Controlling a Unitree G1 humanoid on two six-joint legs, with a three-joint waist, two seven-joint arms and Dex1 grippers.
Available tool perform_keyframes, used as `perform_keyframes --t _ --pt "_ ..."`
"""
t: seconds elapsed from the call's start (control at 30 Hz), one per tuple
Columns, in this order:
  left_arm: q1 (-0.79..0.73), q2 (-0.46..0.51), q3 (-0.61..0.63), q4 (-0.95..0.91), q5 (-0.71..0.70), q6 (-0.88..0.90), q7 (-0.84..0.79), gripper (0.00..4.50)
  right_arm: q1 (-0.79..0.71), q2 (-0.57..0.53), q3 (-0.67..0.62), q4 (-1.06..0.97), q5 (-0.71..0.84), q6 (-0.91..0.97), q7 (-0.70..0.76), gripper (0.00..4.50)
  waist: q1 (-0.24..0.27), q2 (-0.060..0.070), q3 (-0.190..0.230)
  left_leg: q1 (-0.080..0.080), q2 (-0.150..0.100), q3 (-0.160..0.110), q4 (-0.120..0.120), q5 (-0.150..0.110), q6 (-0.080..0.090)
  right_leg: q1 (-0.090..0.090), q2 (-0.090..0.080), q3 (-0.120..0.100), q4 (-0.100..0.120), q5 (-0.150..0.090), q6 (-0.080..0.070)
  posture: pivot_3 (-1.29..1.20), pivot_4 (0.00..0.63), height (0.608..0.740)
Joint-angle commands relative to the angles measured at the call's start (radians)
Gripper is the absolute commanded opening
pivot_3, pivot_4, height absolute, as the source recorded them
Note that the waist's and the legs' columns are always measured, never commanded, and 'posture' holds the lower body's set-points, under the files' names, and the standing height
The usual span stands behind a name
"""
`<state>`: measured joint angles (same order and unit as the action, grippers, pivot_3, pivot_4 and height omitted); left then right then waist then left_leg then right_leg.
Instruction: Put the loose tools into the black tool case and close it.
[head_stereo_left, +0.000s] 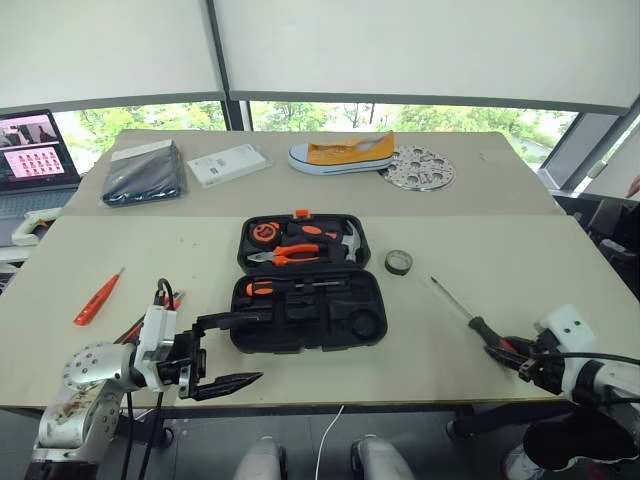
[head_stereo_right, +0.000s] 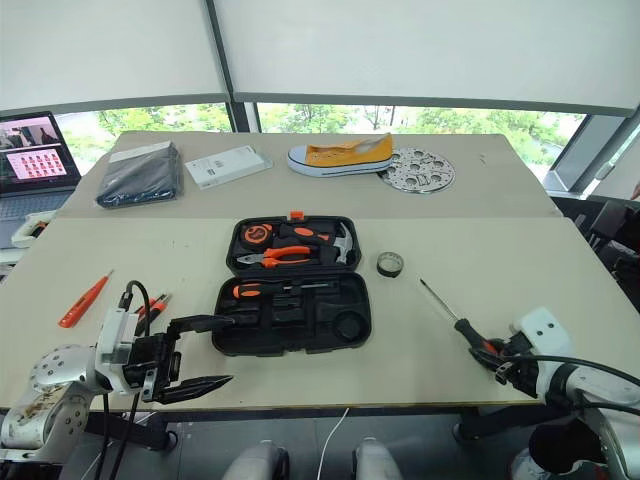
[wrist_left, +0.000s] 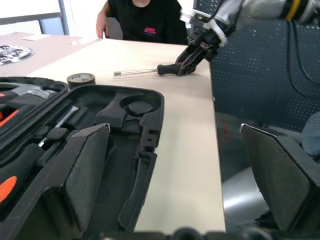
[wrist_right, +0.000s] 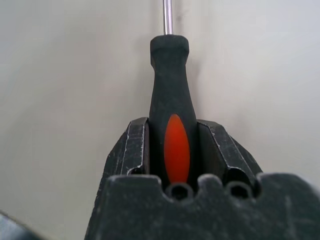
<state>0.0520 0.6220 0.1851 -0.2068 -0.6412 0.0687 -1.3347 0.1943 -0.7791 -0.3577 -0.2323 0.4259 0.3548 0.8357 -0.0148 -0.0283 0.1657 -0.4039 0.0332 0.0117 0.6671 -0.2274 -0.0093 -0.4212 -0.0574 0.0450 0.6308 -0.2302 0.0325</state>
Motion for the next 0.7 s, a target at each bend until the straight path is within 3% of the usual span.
perform_keyframes --t 0.03,0.2,0.4,0.53,0.7 --pt "0.004 -0.019 0.036 -0.039 -0.026 0.005 0.071 4.50 -0.117 -0.011 0.019 -0.040 0.032 -0.167 0.126 1.02 -0.010 0.000 0.000 0.000 0.000 0.000 0.000 0.000 0.000 0.000 0.001 0.001 0.000 0.001 0.000 0.00 0.150 0.740" --pt "0.032 -0.040 0.092 -0.024 -0.017 -0.006 0.169 4.50 -0.468 -0.064 0.325 -0.013 -0.101 -0.074 0.216 1.02 -0.027 0.000 0.001 0.003 0.001 0.000 0.000 0.001 0.001 0.000 0.002 0.001 0.002 0.003 -0.002 0.00 0.150 0.740" --pt "0.095 -0.021 0.169 0.008 0.004 -0.049 0.189 4.50 -0.870 0.083 0.679 0.169 -0.304 -0.071 0.316 1.02 -0.028 -0.001 0.001 0.003 0.003 -0.001 -0.001 0.001 0.001 -0.001 0.005 0.001 0.002 0.003 -0.006 0.00 0.150 0.740" --pt "0.119 -0.023 0.177 0.003 0.013 -0.061 0.189 4.50 -0.996 0.135 0.794 0.321 -0.424 -0.099 0.339 1.02 -0.011 -0.001 0.001 0.000 0.002 -0.001 -0.001 0.001 0.001 -0.004 0.004 -0.001 0.002 0.007 -0.014 0.00 0.150 0.740" --pt "0.143 -0.035 0.168 -0.012 0.024 -0.074 0.198 4.50 -1.080 0.187 0.869 0.461 -0.553 -0.164 0.302 1.02 0.004 -0.001 0.001 -0.003 -0.001 0.000 -0.001 0.001 0.001 -0.004 -0.002 -0.002 -0.001 0.007 -0.012 0.00 0.150 0.740"
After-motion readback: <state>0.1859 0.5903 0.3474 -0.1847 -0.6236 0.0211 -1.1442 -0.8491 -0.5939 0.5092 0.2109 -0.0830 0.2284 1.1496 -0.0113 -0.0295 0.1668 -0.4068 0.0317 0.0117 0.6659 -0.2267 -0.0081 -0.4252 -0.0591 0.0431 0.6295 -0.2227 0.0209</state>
